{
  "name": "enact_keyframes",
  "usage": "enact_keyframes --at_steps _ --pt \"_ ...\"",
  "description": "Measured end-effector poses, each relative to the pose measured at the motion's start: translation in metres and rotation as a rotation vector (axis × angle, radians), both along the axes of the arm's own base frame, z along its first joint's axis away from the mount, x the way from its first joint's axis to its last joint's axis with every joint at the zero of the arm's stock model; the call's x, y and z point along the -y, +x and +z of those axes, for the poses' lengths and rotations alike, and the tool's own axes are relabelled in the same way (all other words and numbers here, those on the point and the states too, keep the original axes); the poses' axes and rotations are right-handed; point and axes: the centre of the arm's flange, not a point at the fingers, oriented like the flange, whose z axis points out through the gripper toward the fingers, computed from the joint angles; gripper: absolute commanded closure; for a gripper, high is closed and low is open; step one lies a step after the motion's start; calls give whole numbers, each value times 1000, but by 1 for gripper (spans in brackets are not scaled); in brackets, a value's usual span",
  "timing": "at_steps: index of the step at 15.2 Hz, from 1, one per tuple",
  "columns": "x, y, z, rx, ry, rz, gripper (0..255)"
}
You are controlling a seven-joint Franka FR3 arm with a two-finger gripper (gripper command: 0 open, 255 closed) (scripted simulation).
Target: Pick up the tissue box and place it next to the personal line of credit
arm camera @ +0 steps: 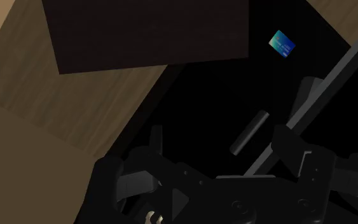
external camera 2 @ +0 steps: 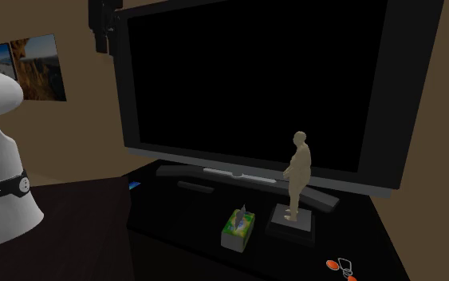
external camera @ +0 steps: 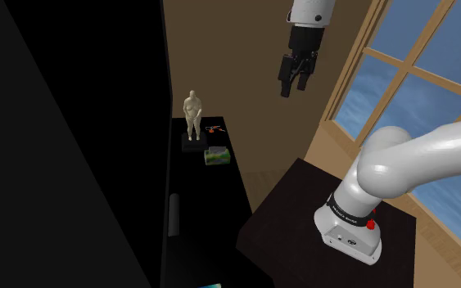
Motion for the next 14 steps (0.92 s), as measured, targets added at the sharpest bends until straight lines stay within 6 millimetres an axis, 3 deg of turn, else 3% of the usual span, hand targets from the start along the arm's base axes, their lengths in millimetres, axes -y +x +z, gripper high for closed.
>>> enact_keyframes --at_steps 2,14 --pt "2 2 -6 1 -2 8 0" --pt "35 74 -128 25 -50 209 0"
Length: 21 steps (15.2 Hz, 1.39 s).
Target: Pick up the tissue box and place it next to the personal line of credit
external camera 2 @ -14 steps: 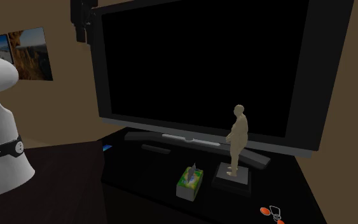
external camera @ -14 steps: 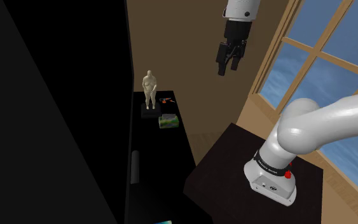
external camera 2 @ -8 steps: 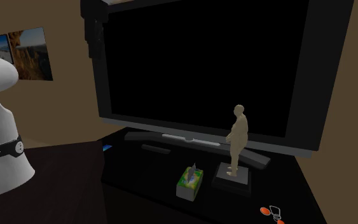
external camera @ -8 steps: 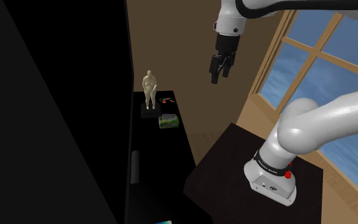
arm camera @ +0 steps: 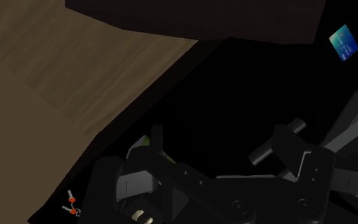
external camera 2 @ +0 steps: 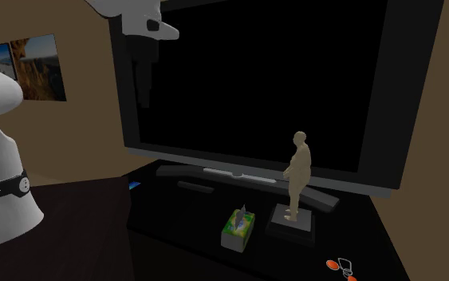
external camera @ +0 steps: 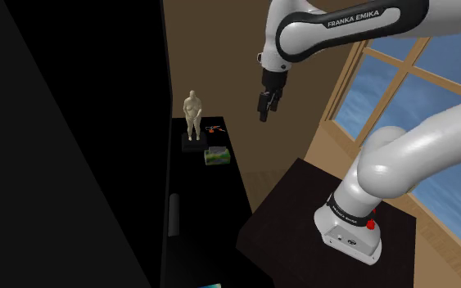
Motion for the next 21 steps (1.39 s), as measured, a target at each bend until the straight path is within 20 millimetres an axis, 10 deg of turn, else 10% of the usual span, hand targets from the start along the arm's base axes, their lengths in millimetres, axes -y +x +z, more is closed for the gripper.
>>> enact_keyframes --at_steps 21 --pt "30 160 -214 50 -88 370 0"
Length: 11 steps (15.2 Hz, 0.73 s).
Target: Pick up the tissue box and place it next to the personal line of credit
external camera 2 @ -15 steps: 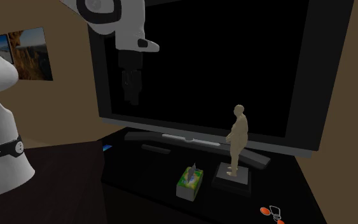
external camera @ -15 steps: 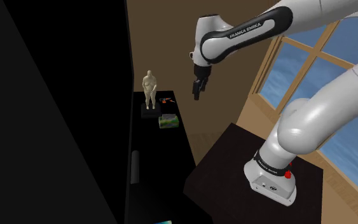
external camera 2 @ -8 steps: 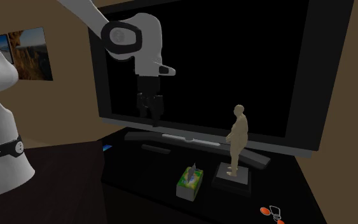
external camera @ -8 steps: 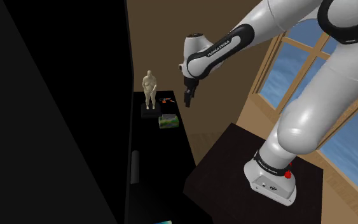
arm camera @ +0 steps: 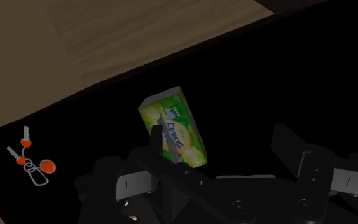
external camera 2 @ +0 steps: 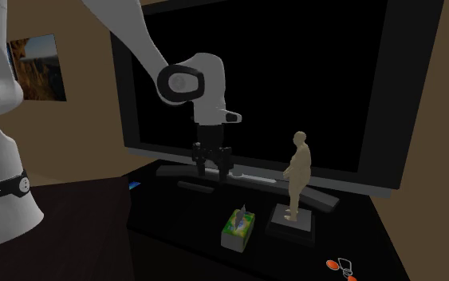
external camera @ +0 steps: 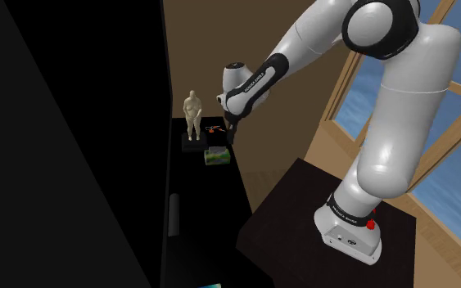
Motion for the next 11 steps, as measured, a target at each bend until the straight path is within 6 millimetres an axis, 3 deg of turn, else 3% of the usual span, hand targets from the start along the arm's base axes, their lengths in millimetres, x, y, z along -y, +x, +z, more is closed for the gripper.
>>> enact_keyframes --at_steps 8,11 --pt "1 64 -79 18 -34 141 0" --pt "3 75 -98 20 -39 162 0"
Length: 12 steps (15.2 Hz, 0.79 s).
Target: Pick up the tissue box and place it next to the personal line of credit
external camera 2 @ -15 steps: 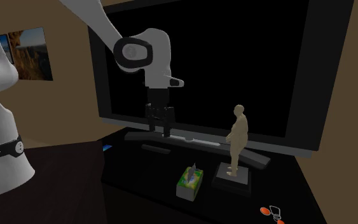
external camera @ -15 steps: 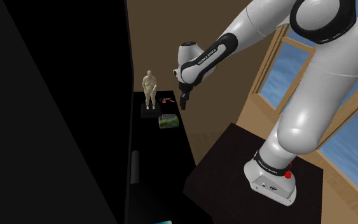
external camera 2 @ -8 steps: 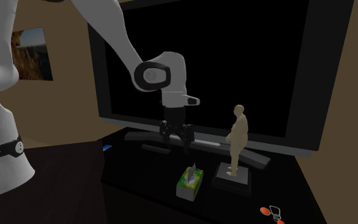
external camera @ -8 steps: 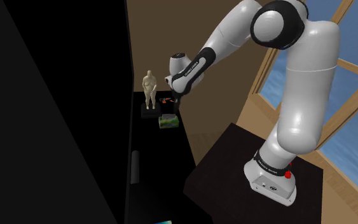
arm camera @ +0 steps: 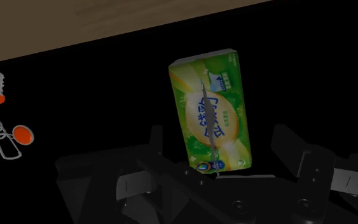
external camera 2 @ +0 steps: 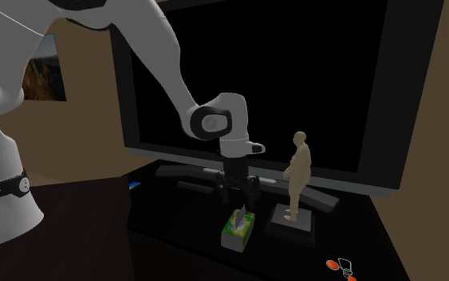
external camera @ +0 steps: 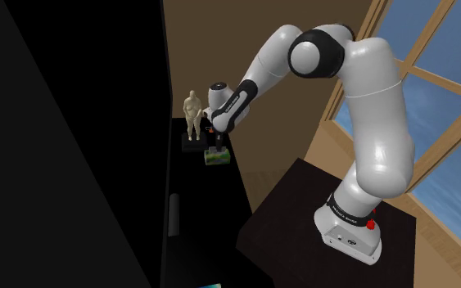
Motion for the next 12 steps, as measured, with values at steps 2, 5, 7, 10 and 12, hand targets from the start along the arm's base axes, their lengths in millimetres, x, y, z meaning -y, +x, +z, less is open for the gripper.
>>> enact_keyframes --at_steps 2,5,7,10,12 --pt "2 1 -12 0 -1 2 0" --pt "4 3 -29 1 -1 3 0" --pt "4 2 -35 0 -1 3 0" --pt "5 2 -36 1 -1 3 0" --pt "5 2 -36 1 -1 3 0"
